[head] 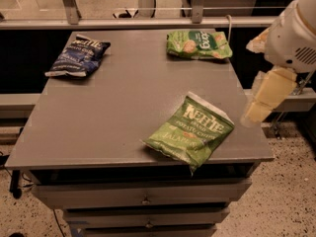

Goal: Move green jalapeno chip bag near blue chip bag

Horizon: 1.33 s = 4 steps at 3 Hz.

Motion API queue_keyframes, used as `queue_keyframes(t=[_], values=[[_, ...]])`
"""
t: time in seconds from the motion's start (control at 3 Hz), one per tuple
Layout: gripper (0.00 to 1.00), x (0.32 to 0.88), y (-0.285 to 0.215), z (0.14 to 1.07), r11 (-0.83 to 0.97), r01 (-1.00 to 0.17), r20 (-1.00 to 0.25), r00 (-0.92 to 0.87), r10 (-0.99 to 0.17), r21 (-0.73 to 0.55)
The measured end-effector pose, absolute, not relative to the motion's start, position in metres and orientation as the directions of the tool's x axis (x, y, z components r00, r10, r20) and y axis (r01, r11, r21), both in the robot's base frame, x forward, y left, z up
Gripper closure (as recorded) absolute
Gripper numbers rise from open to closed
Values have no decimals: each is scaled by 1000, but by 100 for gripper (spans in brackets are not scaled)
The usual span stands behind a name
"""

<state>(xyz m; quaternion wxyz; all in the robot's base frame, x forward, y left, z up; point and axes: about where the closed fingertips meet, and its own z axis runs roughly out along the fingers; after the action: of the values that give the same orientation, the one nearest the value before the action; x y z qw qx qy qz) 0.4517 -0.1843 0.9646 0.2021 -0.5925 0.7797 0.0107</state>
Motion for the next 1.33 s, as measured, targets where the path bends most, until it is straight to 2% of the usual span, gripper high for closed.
queue_keyframes(t=[0.67, 1.33], values=[[0, 453, -113, 910, 336, -941, -527, -268, -806, -35], [0, 429, -79, 864, 335, -936, -579, -331, -745, 104]])
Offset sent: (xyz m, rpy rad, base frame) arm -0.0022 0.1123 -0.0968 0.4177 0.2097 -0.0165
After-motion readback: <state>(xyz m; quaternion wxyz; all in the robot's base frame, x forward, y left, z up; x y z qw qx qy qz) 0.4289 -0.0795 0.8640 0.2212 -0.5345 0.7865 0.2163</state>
